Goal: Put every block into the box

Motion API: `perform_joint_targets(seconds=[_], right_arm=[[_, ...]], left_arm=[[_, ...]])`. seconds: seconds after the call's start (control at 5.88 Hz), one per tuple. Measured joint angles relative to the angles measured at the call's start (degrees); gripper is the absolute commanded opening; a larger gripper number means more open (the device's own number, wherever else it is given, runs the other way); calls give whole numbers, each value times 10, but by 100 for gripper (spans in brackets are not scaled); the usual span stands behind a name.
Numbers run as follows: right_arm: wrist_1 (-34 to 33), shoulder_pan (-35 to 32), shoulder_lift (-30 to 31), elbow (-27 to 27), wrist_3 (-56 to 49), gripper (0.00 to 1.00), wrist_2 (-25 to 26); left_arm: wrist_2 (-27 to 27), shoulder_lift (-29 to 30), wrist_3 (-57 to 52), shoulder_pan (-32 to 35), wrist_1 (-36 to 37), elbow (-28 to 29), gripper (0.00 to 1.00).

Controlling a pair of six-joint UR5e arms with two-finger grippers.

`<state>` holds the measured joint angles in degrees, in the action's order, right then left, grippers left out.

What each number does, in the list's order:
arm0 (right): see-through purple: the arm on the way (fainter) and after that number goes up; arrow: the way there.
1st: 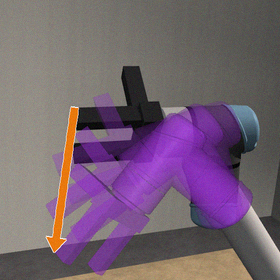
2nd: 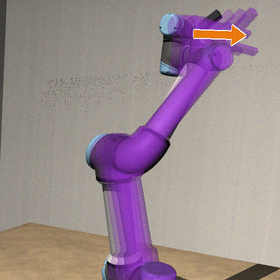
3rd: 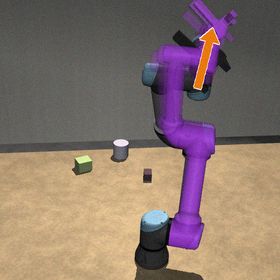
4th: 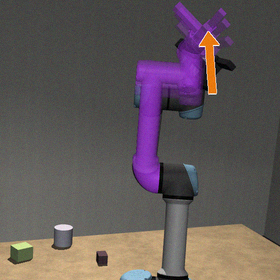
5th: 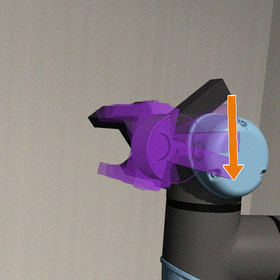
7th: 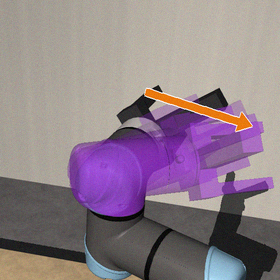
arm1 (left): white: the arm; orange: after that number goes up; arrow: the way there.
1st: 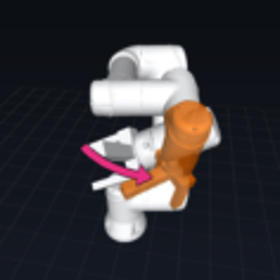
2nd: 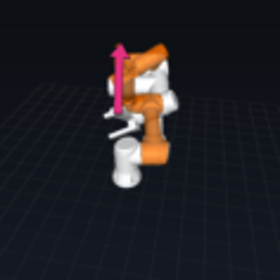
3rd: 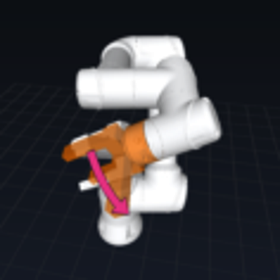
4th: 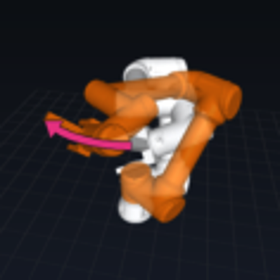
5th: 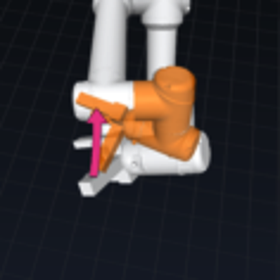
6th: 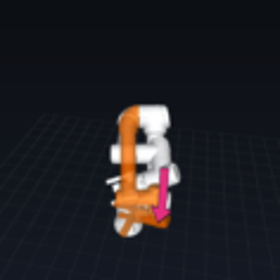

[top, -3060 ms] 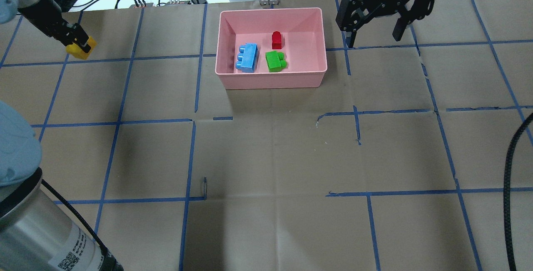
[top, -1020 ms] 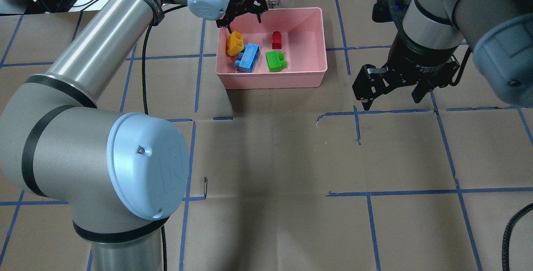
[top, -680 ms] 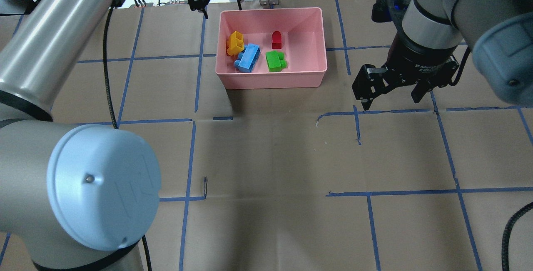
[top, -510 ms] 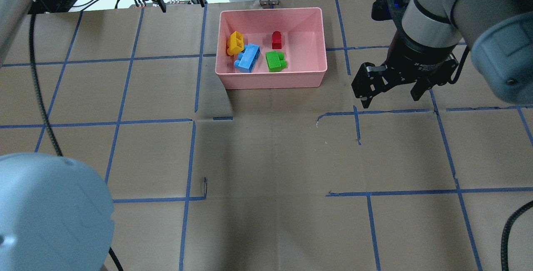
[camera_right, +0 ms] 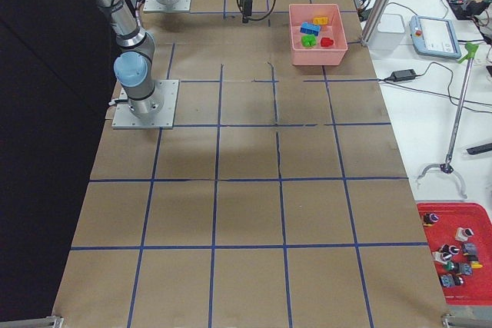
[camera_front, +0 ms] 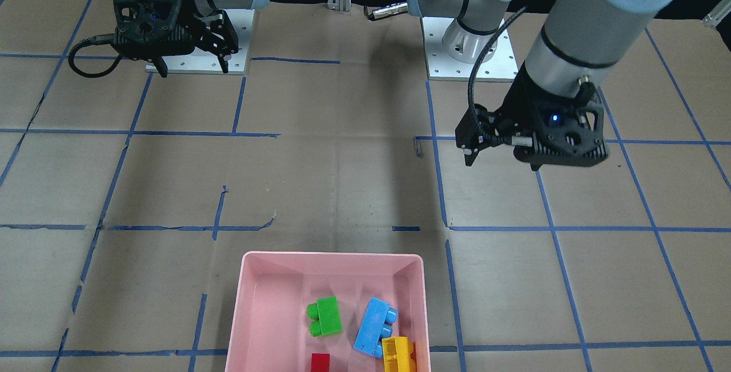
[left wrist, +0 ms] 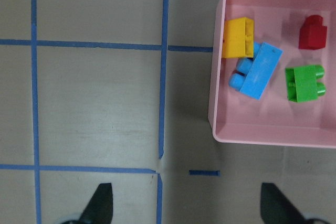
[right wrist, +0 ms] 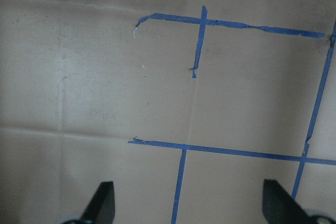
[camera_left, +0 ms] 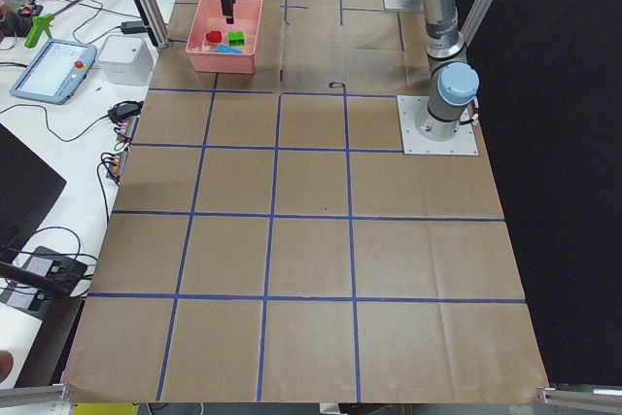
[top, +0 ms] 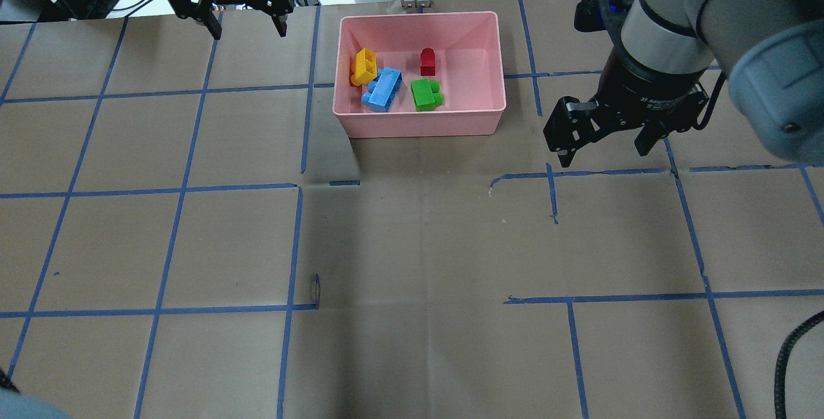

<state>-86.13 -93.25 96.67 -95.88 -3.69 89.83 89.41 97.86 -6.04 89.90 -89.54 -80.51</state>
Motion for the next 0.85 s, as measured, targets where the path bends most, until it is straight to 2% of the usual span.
perform_joint_targets(seconds=[0.34,0.85], right_arm=[[0,0,0,0,1,100,0],[-1,-1,-1,1,1,100,0]], left_arm=[[-1,-70,-42,-29,1,-74,99],[3,-85,-17,-21,0,-93,99]])
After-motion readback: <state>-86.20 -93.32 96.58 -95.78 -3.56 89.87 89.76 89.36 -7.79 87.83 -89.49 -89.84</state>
